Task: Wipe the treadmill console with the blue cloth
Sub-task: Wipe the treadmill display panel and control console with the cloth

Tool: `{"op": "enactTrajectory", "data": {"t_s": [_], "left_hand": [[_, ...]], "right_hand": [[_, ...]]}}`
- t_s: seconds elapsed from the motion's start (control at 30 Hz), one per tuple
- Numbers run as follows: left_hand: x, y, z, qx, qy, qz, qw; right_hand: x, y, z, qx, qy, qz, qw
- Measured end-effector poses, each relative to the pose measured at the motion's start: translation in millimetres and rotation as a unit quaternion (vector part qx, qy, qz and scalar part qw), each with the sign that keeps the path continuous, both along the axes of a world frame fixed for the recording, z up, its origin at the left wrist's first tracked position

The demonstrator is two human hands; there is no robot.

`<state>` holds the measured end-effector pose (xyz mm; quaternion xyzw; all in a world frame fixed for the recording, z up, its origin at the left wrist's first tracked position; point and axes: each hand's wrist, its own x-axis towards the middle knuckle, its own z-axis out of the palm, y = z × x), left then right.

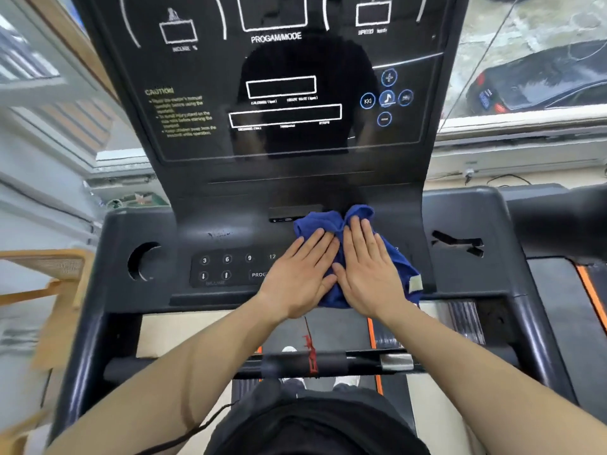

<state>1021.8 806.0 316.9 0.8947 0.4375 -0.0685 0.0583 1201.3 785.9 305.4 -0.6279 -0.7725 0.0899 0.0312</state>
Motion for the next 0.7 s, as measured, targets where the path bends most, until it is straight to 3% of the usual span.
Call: {"op": "enactTrajectory", "data": {"t_s": [0.53,0.7], "left_hand": [[-171,-50,-2,0.025,0.011,0.174,0.984],[-195,-15,0,0.044,0.002,0.211,0.977]], "right_hand": [[-175,19,11,-0.049,0.002,0.212,0.976],[-204,77,12,0.003,-0.036,0.29,0.956]]}}
